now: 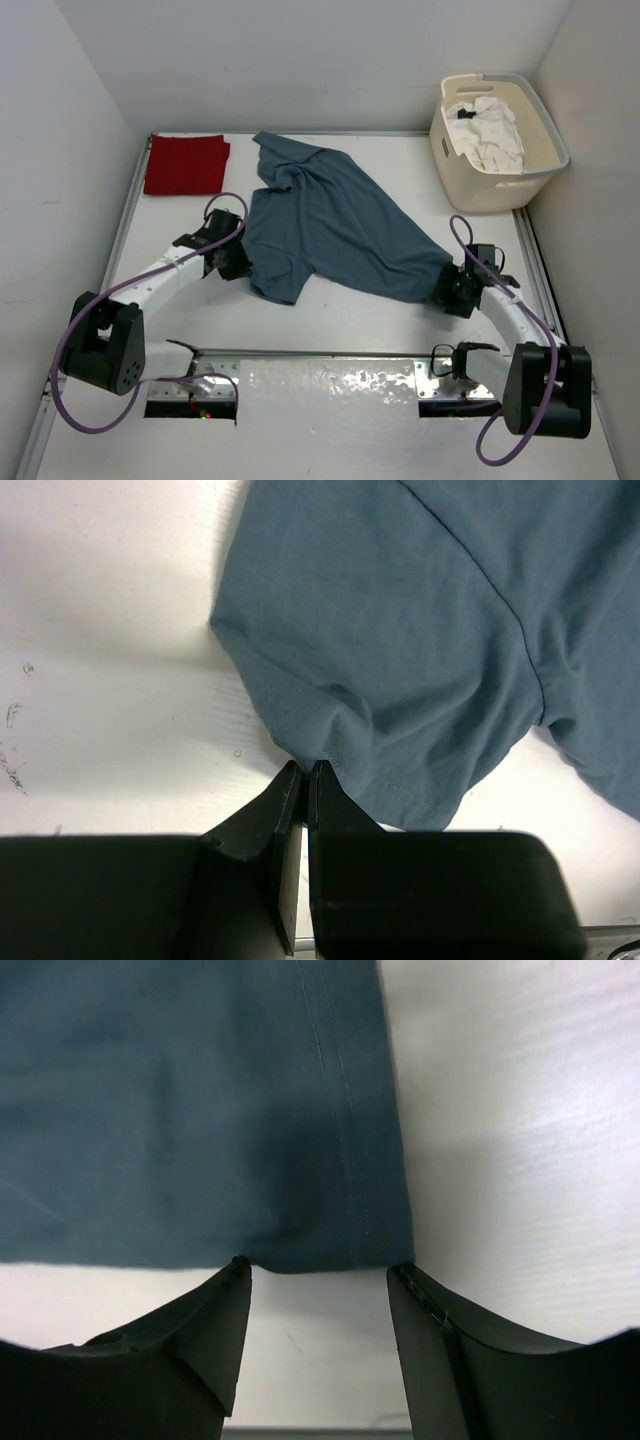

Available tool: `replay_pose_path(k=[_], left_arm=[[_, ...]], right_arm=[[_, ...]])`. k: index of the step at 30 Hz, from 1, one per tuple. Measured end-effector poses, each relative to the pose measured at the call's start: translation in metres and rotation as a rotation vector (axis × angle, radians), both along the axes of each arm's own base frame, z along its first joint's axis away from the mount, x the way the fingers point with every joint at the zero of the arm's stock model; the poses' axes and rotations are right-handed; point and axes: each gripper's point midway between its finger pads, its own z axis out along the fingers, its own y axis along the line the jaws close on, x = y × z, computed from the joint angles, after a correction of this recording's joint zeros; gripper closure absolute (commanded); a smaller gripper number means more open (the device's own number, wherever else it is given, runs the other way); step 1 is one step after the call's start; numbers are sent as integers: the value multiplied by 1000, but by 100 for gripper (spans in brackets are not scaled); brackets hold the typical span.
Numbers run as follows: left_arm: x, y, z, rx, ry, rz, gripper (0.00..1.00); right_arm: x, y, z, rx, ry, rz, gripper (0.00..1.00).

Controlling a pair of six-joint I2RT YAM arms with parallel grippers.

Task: Fold and stack the t-shirts
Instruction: Flatten out the tshirt

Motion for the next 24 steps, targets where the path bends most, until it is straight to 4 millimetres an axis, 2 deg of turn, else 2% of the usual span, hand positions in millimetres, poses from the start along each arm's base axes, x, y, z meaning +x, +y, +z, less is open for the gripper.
replay_pose_path(k=[4, 11, 14, 15, 18, 22, 24], left_arm=[[0, -1, -1, -1, 2, -6, 100], [0, -1, -1, -4, 3, -6, 100], [0, -1, -1, -5, 3, -6, 100], [0, -1, -1, -5, 3, -6, 100], [0, -1, -1, -4, 3, -6, 100], [-2, -1, -1, -2, 10, -6, 100], [-1, -1, 1, -1, 8, -6, 100]], right_arm=[[13, -5, 0, -21, -41, -38, 43], [23, -19, -1, -82, -48, -116, 47], [30, -23, -2, -97, -70, -152, 59], [32, -24, -3, -101, -76, -162, 73], [39, -25, -4, -94, -98, -179, 98], [43, -16, -3, -42, -126, -174, 100], [37, -9, 0, -9, -126, -155, 100]])
